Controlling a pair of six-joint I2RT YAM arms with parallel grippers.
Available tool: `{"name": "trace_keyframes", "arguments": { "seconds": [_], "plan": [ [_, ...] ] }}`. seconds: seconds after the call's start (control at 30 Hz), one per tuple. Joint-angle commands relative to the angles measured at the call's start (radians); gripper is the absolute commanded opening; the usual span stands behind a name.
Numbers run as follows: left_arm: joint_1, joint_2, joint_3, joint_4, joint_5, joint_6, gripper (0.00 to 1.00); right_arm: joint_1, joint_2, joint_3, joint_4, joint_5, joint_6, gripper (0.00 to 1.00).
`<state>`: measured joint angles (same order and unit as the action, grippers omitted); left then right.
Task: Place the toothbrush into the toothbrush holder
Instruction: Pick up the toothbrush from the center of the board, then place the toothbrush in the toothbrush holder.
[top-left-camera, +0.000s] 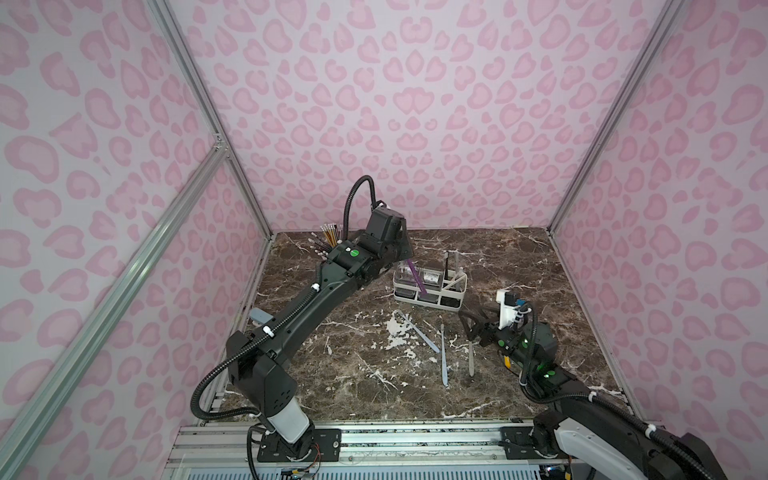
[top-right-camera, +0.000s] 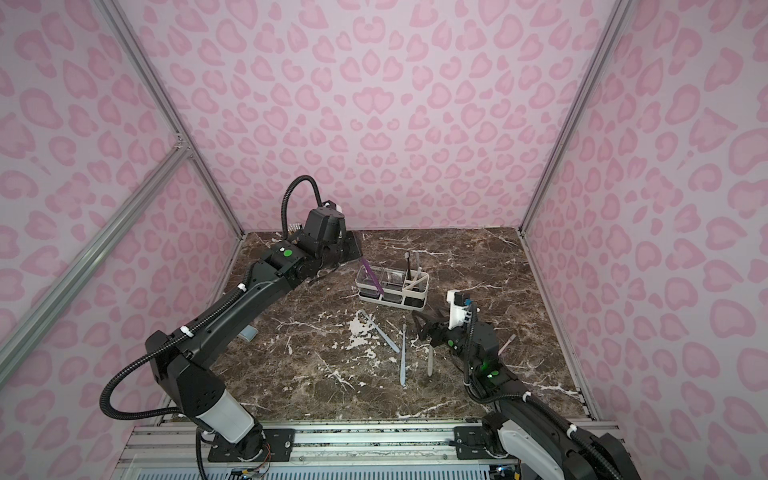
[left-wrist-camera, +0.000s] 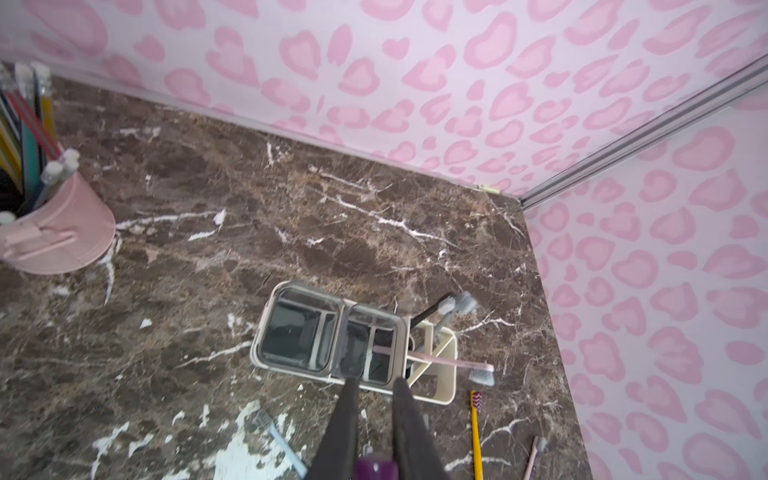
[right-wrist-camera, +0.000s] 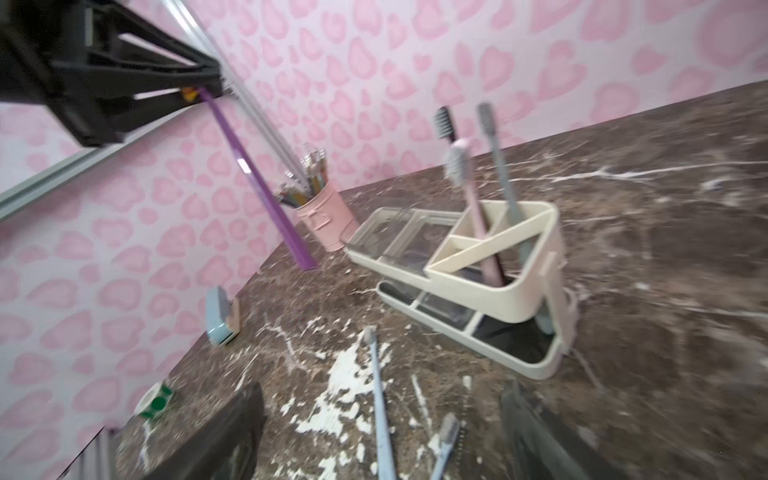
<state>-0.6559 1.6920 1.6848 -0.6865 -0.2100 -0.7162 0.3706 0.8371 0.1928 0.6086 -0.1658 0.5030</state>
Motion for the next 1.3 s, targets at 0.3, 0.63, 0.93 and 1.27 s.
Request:
{"name": "trace_keyframes", "arguments": {
  "seconds": [0.3,0.63,0.93,1.27],
  "plan": [
    [-0.116,0.094,0.063,0.279,-0.247,0.121,0.01,-0.101,-0.175,-0.085,-0.084,0.293,0.139,0.97],
    [-0.157,0.228,0.187,0.293,-0.298,0.192,0.01,-0.111,-0.142,-0.081,-0.082,0.284,0.151,0.99],
    [-0.177,0.315,0.25,0.286,-0.305,0.23,0.01,-0.11,-0.142,-0.082,-0.077,0.275,0.154,0.99],
    [-0.2,0.367,0.288,0.279,-0.337,0.264,0.01,-0.111,-0.118,-0.081,-0.057,0.246,0.154,0.99]
  ]
}}
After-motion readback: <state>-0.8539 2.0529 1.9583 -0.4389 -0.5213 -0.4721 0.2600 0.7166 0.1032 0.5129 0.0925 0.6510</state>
